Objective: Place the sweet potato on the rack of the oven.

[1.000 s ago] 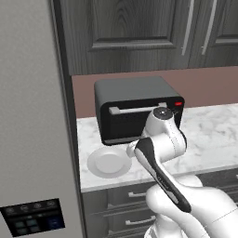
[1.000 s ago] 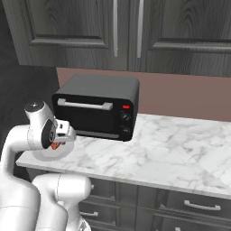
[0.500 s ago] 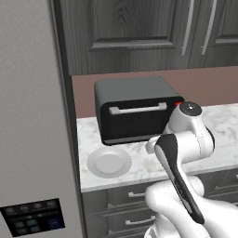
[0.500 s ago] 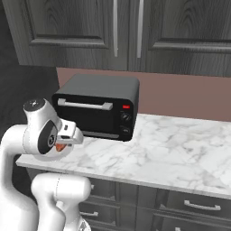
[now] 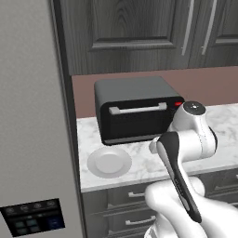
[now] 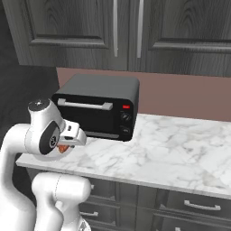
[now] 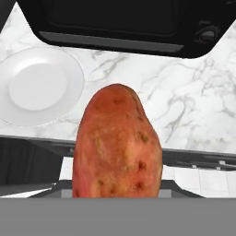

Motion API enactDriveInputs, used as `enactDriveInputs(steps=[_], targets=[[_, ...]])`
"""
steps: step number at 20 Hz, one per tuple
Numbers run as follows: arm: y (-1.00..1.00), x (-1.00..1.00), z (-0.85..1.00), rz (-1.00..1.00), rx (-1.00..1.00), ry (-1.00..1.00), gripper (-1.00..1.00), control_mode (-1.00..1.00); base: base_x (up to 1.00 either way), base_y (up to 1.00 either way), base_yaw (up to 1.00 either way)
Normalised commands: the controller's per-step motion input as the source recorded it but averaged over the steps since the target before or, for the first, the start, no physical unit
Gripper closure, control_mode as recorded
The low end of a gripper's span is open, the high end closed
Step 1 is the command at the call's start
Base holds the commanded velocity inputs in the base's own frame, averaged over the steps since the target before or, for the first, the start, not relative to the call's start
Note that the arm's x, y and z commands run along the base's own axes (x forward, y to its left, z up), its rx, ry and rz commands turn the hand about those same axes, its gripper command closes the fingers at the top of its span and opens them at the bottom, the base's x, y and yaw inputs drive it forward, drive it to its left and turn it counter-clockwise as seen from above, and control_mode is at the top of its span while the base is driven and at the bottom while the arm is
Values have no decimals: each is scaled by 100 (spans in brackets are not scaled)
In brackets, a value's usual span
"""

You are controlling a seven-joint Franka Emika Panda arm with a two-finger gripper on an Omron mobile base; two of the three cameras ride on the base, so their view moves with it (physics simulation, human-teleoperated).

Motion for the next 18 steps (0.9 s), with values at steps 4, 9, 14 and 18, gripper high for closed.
enactDriveInputs(steps=[4,9,14,18], targets=[[1,-2,-1,0,0,-2,100,-100,0,0,0],[0,-7,-2,0,0,-2,100,100,-61,0,1],[0,0,0,0,0,0,100,100,-77,27,18],[0,0,0,0,0,0,100,100,-71,54,19]])
